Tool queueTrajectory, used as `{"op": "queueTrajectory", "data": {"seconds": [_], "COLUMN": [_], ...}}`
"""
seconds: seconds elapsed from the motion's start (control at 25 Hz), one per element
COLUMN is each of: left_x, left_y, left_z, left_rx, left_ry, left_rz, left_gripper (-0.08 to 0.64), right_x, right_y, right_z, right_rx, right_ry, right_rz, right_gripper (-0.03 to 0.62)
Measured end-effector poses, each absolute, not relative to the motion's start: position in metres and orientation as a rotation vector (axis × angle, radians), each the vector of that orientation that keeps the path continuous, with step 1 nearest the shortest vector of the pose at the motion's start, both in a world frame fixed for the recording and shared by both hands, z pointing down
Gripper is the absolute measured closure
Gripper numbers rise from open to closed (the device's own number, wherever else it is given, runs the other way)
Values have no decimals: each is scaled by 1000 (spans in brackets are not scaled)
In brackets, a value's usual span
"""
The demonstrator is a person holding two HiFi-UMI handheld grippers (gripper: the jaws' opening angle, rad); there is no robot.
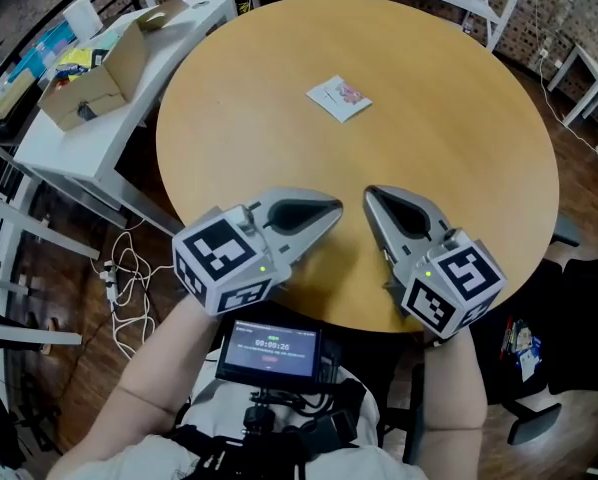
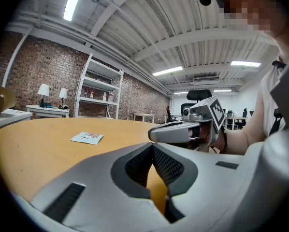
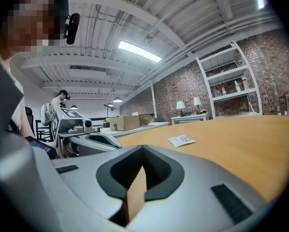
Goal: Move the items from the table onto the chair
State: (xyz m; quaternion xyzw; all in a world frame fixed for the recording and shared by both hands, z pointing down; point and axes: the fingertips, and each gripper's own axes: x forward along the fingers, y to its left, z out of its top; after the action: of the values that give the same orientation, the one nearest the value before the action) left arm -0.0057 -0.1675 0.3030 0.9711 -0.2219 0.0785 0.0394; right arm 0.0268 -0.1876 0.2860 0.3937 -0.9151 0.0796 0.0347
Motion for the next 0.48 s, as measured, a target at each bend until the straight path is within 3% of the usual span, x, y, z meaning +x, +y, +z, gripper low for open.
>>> {"op": "queueTrajectory", "data": {"seconds": [0.48], "left_x": [-5], "left_y": [-167], "left_z": [302], "left_rx": [2975], "left_ry": [-680], "left_rz": [240], "left_gripper": [555], "right_x": [27], "right_y": [-190], "right_z": [281], "right_rx": [1210], "right_ry": [-2805], "right_rz": [218], "right_gripper": [586]}}
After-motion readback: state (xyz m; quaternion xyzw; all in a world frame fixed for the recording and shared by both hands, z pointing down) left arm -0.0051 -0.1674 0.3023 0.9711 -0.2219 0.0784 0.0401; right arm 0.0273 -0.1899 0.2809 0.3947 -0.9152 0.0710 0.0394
